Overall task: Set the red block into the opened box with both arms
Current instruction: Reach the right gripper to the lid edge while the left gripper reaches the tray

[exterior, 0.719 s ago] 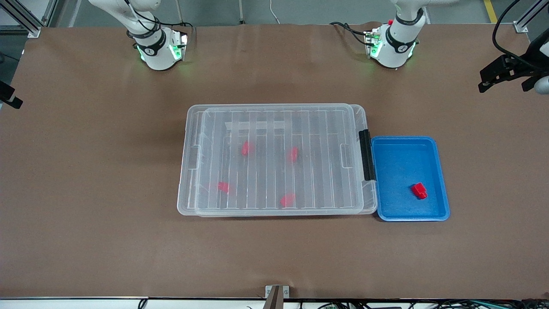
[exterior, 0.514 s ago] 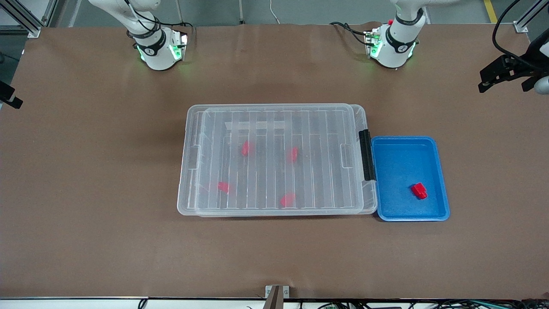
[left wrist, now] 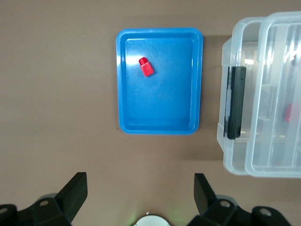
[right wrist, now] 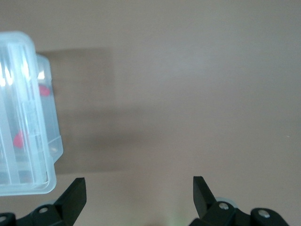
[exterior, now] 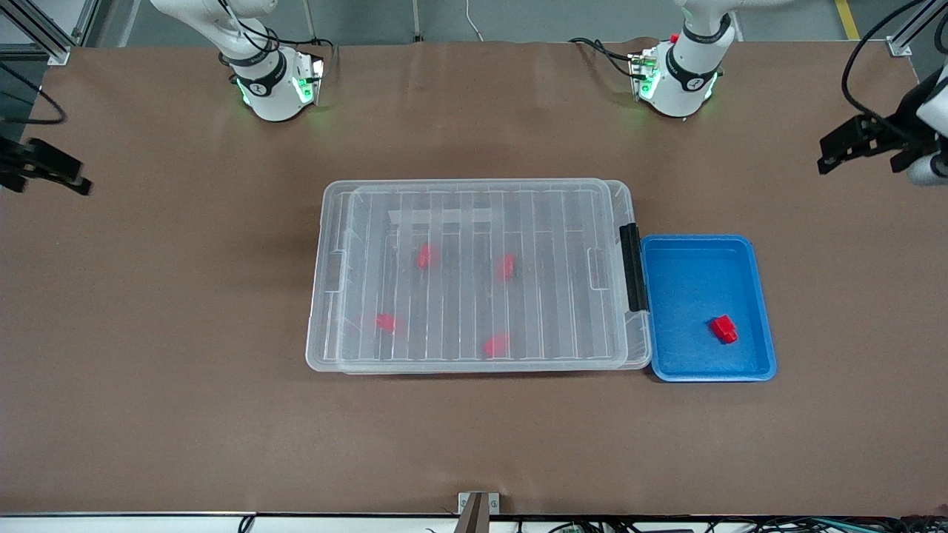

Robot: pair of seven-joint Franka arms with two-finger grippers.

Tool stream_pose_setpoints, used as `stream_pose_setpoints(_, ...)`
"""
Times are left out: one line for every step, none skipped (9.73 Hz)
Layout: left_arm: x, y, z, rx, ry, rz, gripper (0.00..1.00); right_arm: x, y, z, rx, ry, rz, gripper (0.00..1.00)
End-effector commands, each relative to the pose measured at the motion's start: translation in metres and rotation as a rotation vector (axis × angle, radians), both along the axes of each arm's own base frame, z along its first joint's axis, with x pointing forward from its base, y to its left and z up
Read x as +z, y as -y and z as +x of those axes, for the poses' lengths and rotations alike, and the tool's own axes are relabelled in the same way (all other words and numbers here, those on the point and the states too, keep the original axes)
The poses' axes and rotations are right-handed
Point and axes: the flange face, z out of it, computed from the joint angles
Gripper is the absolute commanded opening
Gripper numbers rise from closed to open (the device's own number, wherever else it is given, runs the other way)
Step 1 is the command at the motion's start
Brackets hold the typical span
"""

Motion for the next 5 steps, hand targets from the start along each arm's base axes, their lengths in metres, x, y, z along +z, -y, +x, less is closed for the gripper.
stream_pose_setpoints(-0.068,0.002,0.039,0.012,-0.041,0.002,1.00,-0.061,-0.068,0.025,0.051,-0.085,-0.021,1.00)
stream_pose_setpoints(-0.097,0.000,0.053,0.014,-0.047,-0.001,1.00,-0.090,-0.107,0.032,0.026,-0.110,-0.029,1.00)
stream_pose_setpoints(-0.132,0.000,0.064,0.013,-0.052,-0.004,1.00,-0.123,-0.143,0.039,0.023,-0.109,-0.027,1.00)
stream_pose_setpoints(-0.163,-0.004,0.068,0.021,-0.045,-0.008,1.00,-0.156,-0.161,0.045,0.038,-0.101,-0.016,1.00)
stream_pose_setpoints(-0.191,-0.015,0.070,0.040,-0.032,-0.010,1.00,-0.185,-0.183,0.047,0.056,-0.102,-0.007,1.00)
